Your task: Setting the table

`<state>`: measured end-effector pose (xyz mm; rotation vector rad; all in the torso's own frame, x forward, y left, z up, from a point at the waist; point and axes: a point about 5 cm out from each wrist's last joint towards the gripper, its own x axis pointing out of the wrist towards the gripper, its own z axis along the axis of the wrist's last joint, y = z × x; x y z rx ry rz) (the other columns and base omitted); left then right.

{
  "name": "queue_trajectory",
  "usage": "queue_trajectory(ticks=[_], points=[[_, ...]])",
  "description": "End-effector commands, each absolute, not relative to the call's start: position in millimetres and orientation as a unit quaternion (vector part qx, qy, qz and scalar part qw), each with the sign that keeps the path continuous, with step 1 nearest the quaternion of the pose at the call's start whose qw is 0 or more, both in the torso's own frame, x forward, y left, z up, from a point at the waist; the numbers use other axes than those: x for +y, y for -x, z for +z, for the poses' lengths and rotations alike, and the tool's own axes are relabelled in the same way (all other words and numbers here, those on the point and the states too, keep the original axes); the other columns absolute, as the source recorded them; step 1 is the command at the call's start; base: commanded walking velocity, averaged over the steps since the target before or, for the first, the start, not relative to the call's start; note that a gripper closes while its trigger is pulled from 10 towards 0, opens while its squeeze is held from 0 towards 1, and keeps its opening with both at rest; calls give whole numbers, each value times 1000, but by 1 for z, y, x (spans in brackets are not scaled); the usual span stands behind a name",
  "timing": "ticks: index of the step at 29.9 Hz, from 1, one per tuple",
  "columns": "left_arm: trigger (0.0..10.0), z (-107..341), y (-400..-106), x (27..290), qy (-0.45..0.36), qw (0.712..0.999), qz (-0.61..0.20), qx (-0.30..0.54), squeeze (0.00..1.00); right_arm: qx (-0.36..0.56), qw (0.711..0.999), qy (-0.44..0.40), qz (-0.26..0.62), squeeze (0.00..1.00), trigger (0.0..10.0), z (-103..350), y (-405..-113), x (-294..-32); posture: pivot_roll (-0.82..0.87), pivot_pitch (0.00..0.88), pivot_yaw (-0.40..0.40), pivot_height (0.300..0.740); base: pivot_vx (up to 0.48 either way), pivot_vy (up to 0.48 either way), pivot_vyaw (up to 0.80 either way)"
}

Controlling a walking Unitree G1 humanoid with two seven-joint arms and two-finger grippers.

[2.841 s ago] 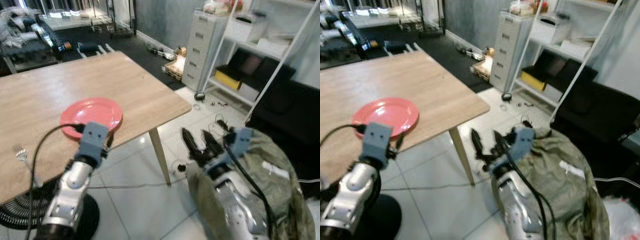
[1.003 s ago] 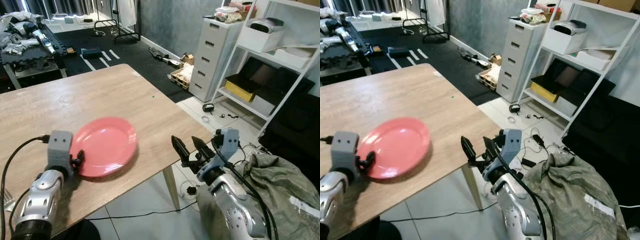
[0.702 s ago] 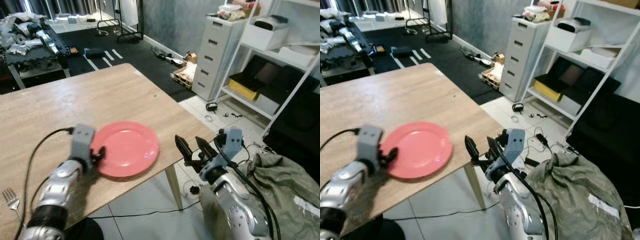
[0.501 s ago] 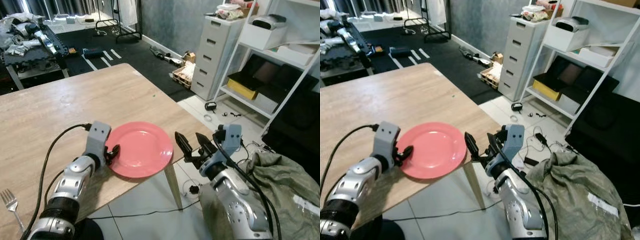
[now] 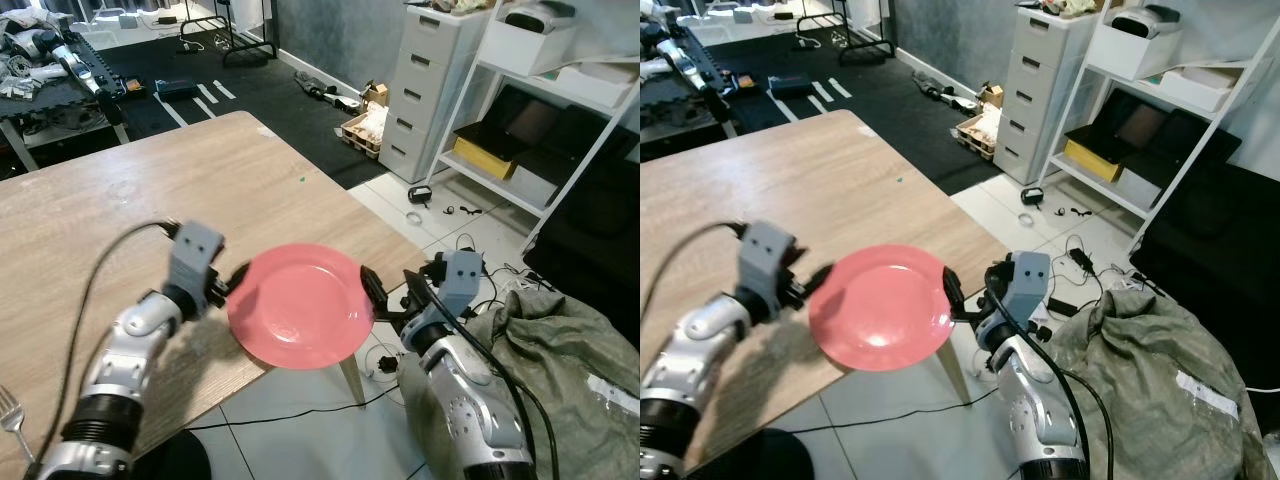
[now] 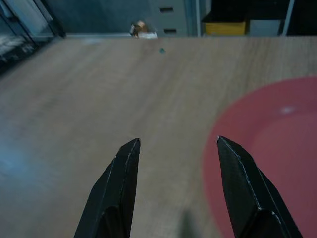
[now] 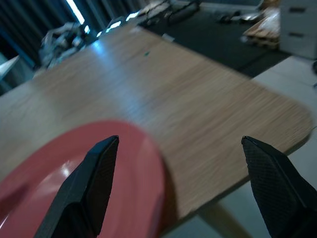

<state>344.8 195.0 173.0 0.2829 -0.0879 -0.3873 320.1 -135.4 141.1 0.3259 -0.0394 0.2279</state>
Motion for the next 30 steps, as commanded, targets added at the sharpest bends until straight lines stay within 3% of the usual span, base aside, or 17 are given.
queue_trajectory(ticks=[1,6,10,12,21,25,30], points=[[10000,170,-342,199,-141,970,-193,-40,0,-17,981,-164,103,0,10000,138,-321,-137,-10,103,102,740,0,0,0],[10000,171,-343,187,-111,969,-215,-54,0,-18,983,-159,94,0,10000,137,-322,-142,-8,116,95,740,0,0,0],[10000,152,-343,167,-49,962,-266,-23,0,-16,983,-169,75,0,10000,135,-320,-150,-29,136,79,740,0,0,0],[10000,140,-345,160,-55,956,-289,2,0,-8,977,-202,73,0,10000,134,-314,-156,-49,148,79,740,0,0,0],[10000,104,-333,185,-72,961,-255,76,0,23,946,-314,79,0,10000,125,-296,-162,-67,161,89,740,0,0,0],[10000,93,-326,188,-75,960,-253,91,0,27,922,-374,93,0,10000,128,-289,-161,-58,167,83,740,0,0,0],[10000,90,-323,185,-74,960,-255,90,0,-35,867,-470,163,0,10000,166,-283,-152,-56,166,77,740,0,0,0]])
